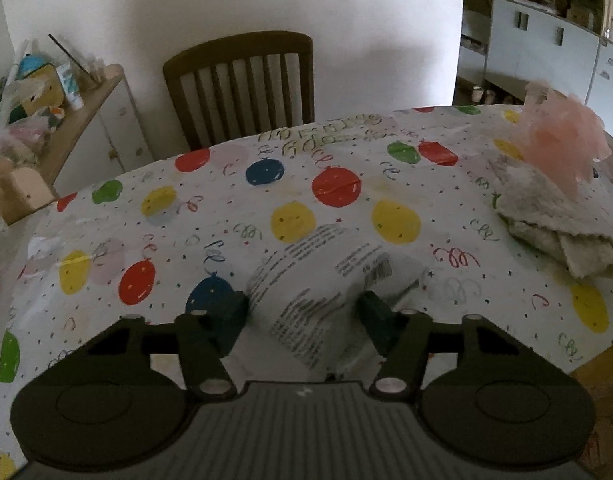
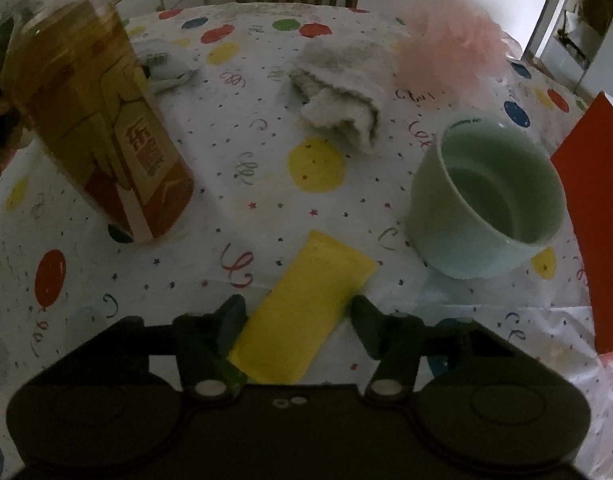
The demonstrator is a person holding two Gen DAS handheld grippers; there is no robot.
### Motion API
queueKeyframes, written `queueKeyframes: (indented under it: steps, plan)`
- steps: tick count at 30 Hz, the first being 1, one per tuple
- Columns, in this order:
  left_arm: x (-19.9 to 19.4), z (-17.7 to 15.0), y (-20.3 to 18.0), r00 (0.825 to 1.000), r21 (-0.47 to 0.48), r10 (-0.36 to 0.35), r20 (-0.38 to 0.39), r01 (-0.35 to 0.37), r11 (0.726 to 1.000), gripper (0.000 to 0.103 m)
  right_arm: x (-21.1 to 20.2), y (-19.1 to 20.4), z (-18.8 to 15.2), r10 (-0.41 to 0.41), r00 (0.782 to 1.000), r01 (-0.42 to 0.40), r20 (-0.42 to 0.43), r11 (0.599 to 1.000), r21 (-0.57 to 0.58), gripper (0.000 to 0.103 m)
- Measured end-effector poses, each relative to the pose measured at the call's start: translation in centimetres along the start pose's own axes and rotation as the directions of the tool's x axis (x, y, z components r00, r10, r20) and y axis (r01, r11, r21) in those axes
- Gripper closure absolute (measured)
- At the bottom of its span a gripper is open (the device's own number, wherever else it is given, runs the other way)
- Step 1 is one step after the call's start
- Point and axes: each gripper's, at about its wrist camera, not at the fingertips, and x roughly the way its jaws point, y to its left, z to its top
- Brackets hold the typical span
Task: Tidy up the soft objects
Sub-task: 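Grasp the white printed plastic packet with the left gripper while the right gripper approaches the yellow sponge, then close the right gripper on the yellow sponge and lift it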
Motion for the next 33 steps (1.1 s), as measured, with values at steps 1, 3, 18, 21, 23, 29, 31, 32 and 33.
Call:
queueKeyframes:
  steps: [1,3,18,21,23,29,31,32,33]
  plan:
    - [-0.2,-0.1,0.1,1.000,-0.004,0.007,0.001,-0.007,1.000,0.051,0.0,0.0,0.0,-0.001,1.000,0.001,0.003,1.000,-0.001,0.051]
    - [-0.5,-0.2,0.4,1.000,-0.032,0.005,0.005,-0.005,0.999,0.060,-0.1,-0.1,0.0,0.001,1.000,-0.001,0.005,1.000,-0.002,0.053]
    - [-4.7,-3.6,1.5,0.998,-0.181,0.047,0.045,-0.038,0.983,0.068,-2.1,-0.3,-1.6,0.043,0.998,-0.042,0.044,0.999,-0.023,0.062]
    - [-6.1,-4.5,1.7,0.997,-0.201,0.061,0.051,-0.049,0.978,0.068,-2.8,-0.3,-2.0,0.049,0.997,-0.047,0.058,0.998,-0.034,0.063]
    - [-7.0,-5.0,1.9,0.997,-0.223,0.062,0.052,-0.049,0.974,0.068,-3.3,-0.4,-2.2,0.054,0.996,-0.052,0.065,0.998,-0.036,0.063]
    - [-10.4,-7.0,2.2,0.996,-0.293,0.068,0.061,-0.047,0.955,0.068,-5.1,-1.1,-2.8,0.080,0.992,-0.078,0.096,0.997,-0.027,0.066]
    - [-11.5,-7.7,2.1,0.996,-0.313,0.070,0.058,-0.049,0.949,0.068,-5.7,-1.4,-3.0,0.094,0.991,-0.092,0.099,0.995,-0.028,0.068]
    - [-12.0,-8.1,1.9,0.996,-0.320,0.070,0.059,-0.048,0.946,0.068,-5.9,-1.5,-3.2,0.100,0.991,-0.097,0.095,0.995,-0.033,0.068]
    - [-12.7,-8.6,1.8,0.996,-0.326,0.070,0.063,-0.046,0.944,0.068,-6.1,-1.5,-3.4,0.097,0.991,-0.093,0.096,0.995,-0.042,0.068]
